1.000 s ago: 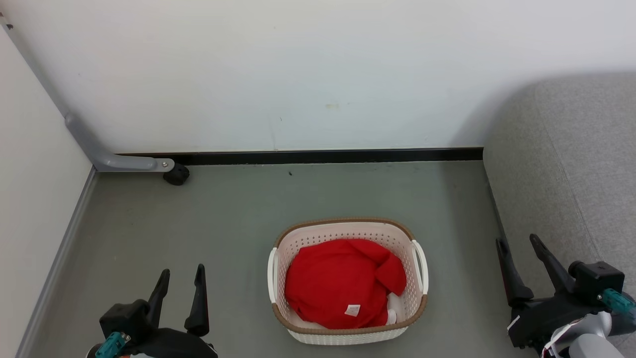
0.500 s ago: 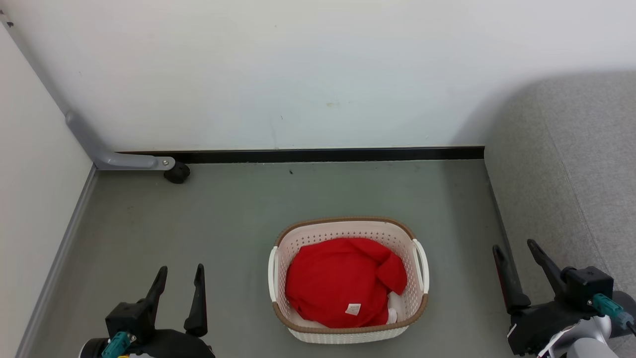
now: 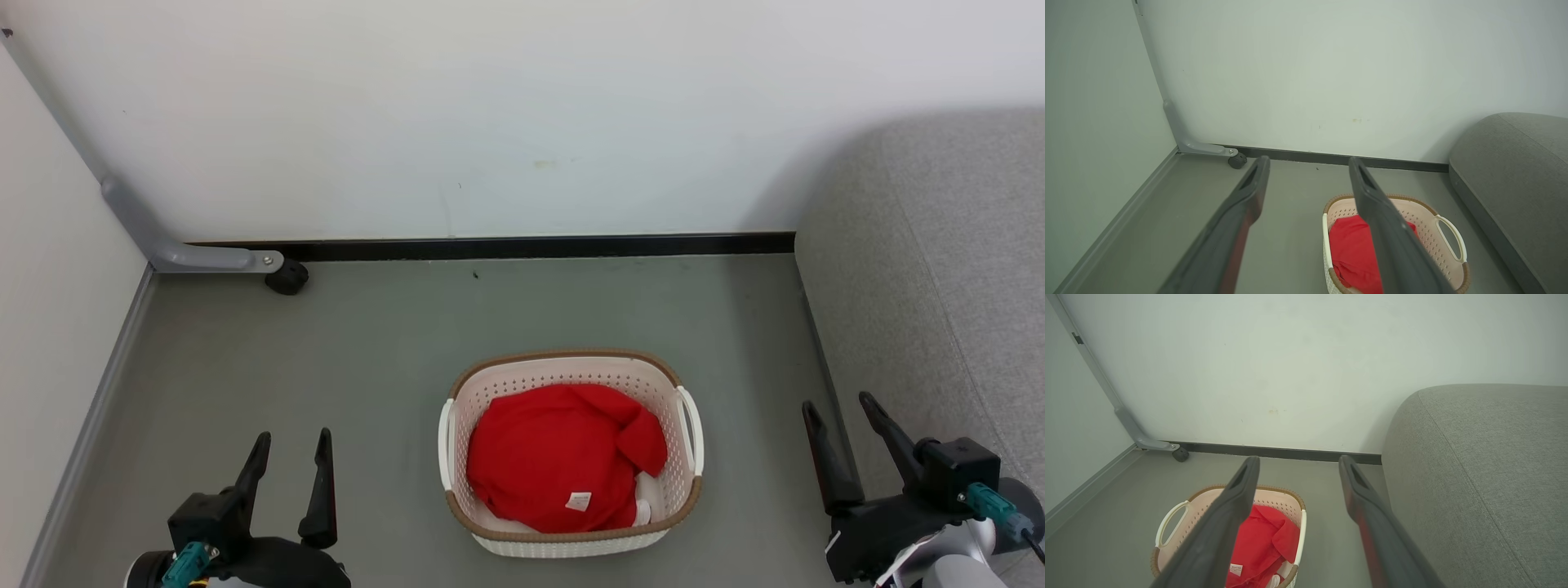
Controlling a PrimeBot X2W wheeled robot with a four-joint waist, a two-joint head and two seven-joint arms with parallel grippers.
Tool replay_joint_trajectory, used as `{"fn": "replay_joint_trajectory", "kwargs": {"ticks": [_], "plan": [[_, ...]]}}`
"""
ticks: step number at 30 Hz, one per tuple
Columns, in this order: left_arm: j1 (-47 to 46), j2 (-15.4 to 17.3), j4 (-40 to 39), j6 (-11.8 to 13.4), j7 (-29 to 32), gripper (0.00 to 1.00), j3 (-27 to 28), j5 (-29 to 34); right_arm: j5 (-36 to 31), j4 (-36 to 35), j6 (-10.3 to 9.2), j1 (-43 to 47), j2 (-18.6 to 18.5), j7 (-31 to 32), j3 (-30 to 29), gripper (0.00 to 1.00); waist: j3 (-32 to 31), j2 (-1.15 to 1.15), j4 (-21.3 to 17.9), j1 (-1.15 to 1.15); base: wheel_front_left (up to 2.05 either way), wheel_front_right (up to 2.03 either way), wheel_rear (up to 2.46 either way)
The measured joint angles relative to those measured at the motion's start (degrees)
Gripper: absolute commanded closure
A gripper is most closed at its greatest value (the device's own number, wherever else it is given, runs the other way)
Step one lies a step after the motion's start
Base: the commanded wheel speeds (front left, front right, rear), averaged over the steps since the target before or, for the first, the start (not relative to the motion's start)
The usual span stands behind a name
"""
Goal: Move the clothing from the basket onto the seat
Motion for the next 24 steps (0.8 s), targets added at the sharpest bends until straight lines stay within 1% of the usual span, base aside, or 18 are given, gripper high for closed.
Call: {"fn": "replay_joint_trajectory", "kwargs": {"ticks": [4,15,24], "plan": [[0.0,-0.1,-0.5,-0.4,0.0,0.00,0.3,0.1,-0.5,-0.5,0.42,-0.1,0.5,0.0,0.0,0.00,0.9,0.00,-0.2,0.00,0.00,0.00,0.00],[-2.1,-1.0,-3.5,-0.9,0.0,0.00,0.0,0.6,-1.7,-2.3,0.44,-1.7,1.2,0.0,-0.7,0.00,6.0,0.00,-1.1,0.01,0.00,0.00,0.00],[-5.9,-1.5,-4.9,-1.4,0.0,0.00,-2.1,2.0,-2.7,-3.4,0.94,-5.2,2.5,0.0,-0.7,0.00,11.4,0.00,-2.0,0.01,0.00,0.00,0.00]]}}
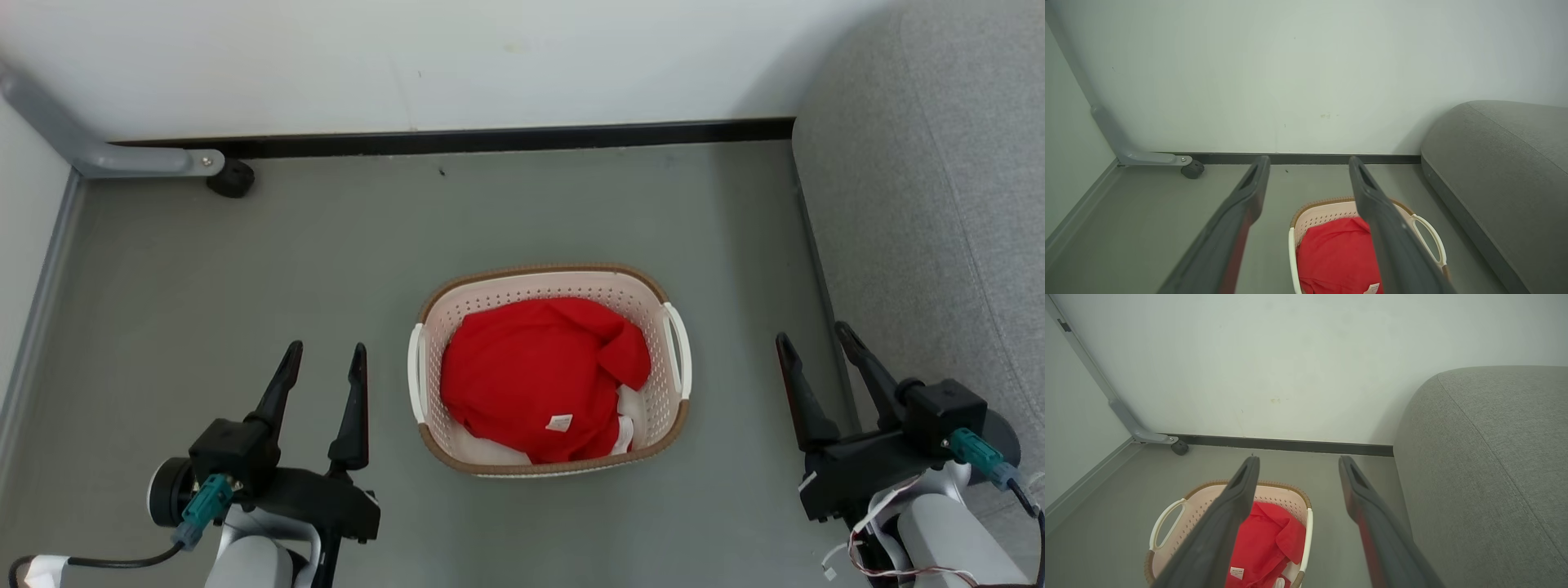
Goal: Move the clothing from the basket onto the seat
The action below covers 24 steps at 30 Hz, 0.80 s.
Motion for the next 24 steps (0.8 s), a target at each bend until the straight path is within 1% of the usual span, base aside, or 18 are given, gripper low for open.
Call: {"fn": "replay_joint_trajectory", "kwargs": {"ticks": [11,15,21,24], "plan": [[-6.5,-0.3,-0.7,-0.5,0.0,0.00,-5.5,1.2,-0.6,-1.2,0.08,-4.5,1.1,0.0,0.0,0.00,7.5,0.00,-1.6,0.01,0.00,0.00,0.00],[-9.4,-0.3,-0.7,-0.5,0.0,0.00,-6.6,1.5,-1.0,-1.6,0.52,-6.4,1.7,0.0,0.0,0.00,10.3,0.00,-2.2,0.00,0.00,0.00,0.00],[-12.5,-0.3,0.4,-0.5,0.0,0.00,-8.4,2.5,-1.5,-2.2,0.57,-8.6,2.3,0.0,0.0,0.00,14.0,0.01,-3.0,0.01,0.00,0.00,0.00],[-14.6,-0.1,1.4,-0.5,0.0,0.00,-9.6,4.0,-2.0,-2.4,0.59,-10.2,2.6,0.0,0.0,0.00,16.3,0.00,-3.5,0.01,0.00,0.00,0.00]]}}
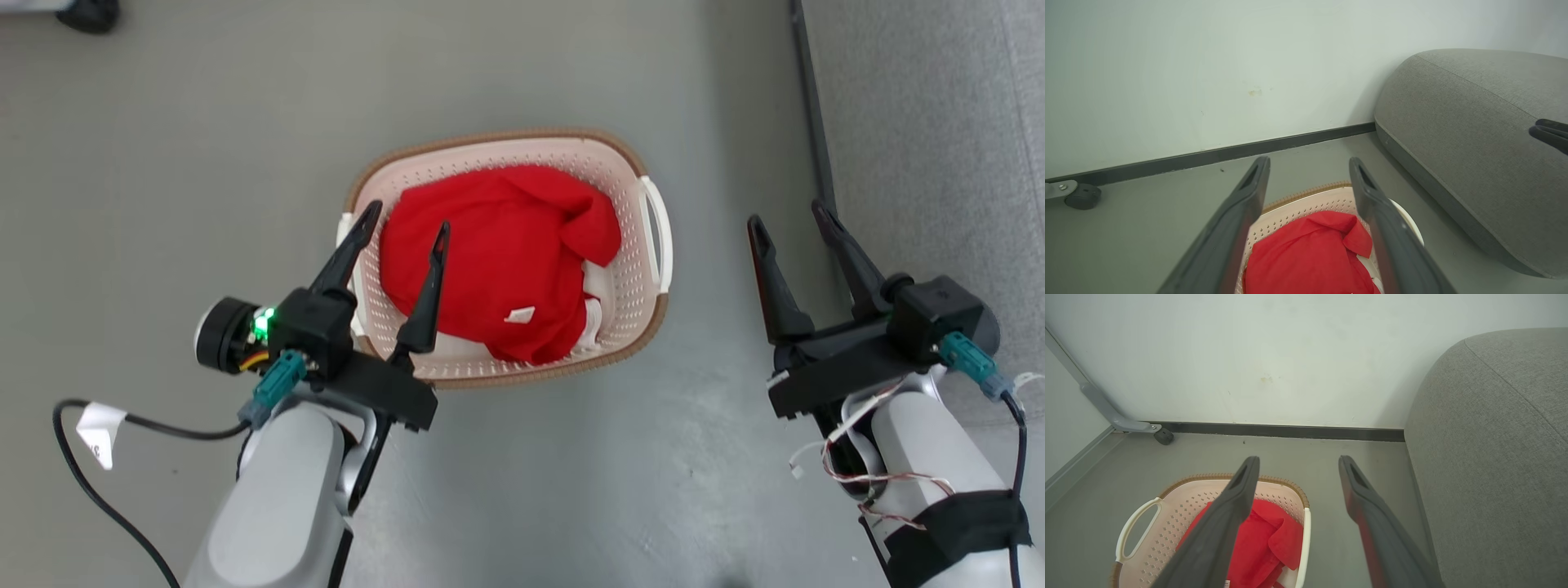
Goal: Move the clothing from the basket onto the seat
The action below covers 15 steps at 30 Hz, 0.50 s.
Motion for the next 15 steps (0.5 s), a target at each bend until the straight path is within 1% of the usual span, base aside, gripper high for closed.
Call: {"fn": "replay_joint_trajectory", "kwargs": {"ticks": [4,9,15], "plan": [[-3.0,0.5,1.0,0.0,0.2,0.00,-0.9,0.5,-0.1,-0.1,0.42,-1.9,0.7,0.0,0.1,0.00,3.0,0.00,-0.8,0.00,0.00,0.00,0.00],[-6.8,0.6,2.7,0.0,2.6,0.00,-2.2,1.6,-0.1,0.1,0.48,-3.7,1.4,0.0,0.1,0.00,6.5,0.00,-2.0,0.00,0.00,0.00,0.00],[-10.5,1.5,5.5,-0.1,6.3,0.00,-3.6,3.9,-0.1,1.4,0.67,-4.7,2.3,0.0,0.4,0.00,9.6,0.01,-3.8,0.00,0.00,0.00,0.00]]}}
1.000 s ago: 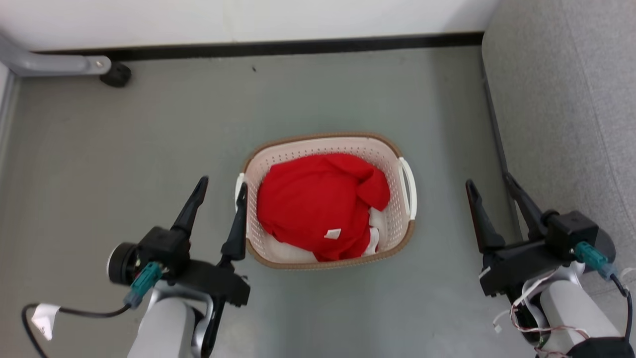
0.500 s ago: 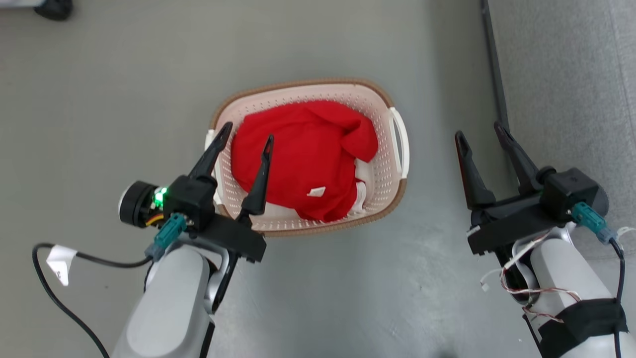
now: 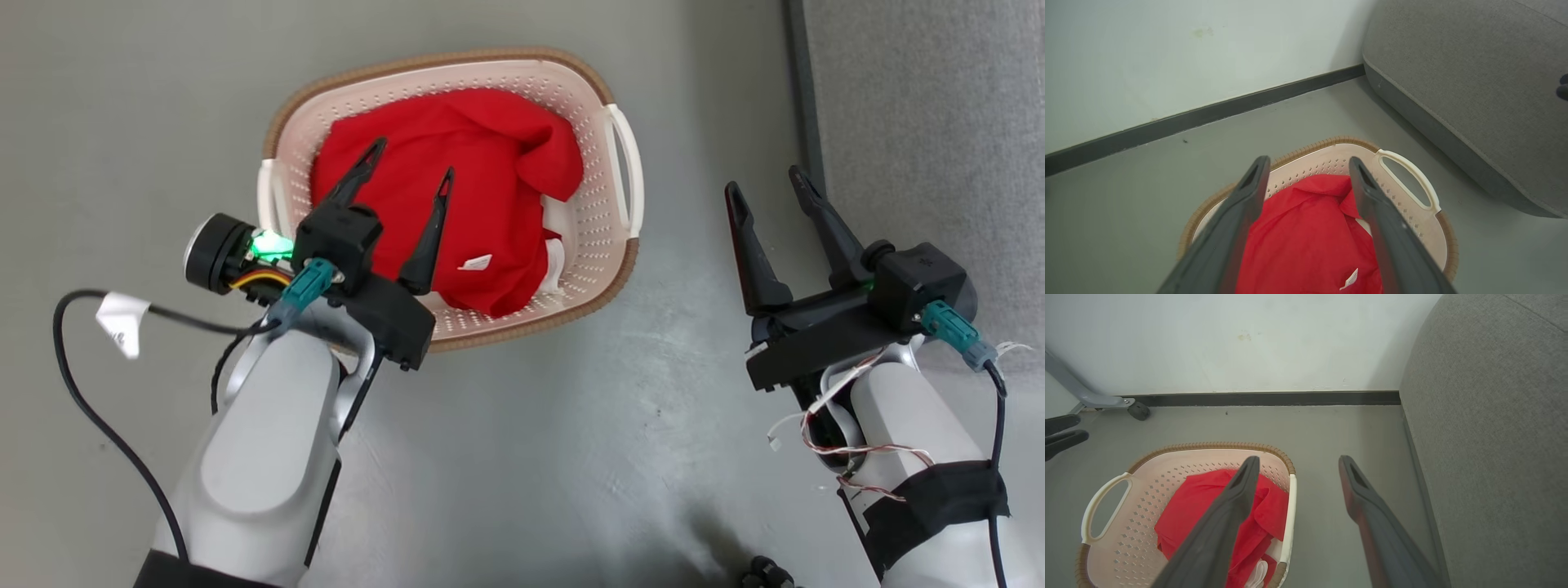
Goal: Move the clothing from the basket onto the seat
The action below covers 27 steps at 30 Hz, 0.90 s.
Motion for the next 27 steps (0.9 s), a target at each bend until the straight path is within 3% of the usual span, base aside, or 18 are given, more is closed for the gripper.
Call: {"fn": "replay_joint_trajectory", "kwargs": {"ticks": [27], "plan": [[-13.2,2.3,12.1,0.1,20.1,0.00,-4.4,7.4,0.0,1.1,0.52,-3.6,1.2,0.0,1.4,0.00,7.9,-0.01,-3.7,-0.01,0.00,0.00,0.00]]}}
